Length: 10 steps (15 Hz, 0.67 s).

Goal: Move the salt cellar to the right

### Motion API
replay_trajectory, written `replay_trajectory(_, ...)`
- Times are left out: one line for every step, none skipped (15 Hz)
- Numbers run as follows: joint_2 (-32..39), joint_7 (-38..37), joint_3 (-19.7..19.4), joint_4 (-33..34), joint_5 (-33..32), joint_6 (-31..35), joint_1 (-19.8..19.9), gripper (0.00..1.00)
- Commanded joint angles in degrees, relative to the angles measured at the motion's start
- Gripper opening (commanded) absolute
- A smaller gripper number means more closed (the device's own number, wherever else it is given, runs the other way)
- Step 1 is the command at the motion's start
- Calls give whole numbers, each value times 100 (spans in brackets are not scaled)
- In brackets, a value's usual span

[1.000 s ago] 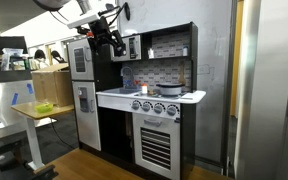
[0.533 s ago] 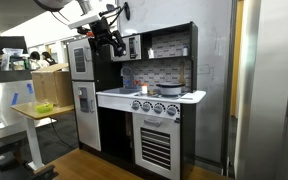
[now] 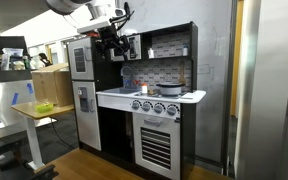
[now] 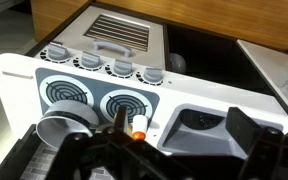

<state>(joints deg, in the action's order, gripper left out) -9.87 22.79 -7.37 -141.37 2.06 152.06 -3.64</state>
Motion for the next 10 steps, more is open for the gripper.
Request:
replay_trajectory(693, 1044, -171, 593, 805, 123, -26, 100)
replay_trajectory(883, 1293, -142, 769, 1021, 125, 21, 100)
replay_trajectory(1060, 1528, -87, 962, 1229, 85, 84, 100)
replay_trajectory(1261, 1787, -3, 1189, 1486, 32, 135, 100)
replay_trajectory(1447, 1922, 88, 1399, 1636, -33, 203, 100)
replay_trajectory(1690, 1961, 193, 1656, 1803, -125, 263, 100)
replay_trajectory(1862, 1978, 292, 1841, 1873, -179, 335, 100)
replay_trajectory(2066, 1793, 372, 2031, 1765, -247, 398, 100)
replay_trajectory(2264, 1729, 465, 2212, 1712, -284, 478, 100)
replay_trajectory(2483, 1504, 501, 2388, 1516, -377, 528, 100)
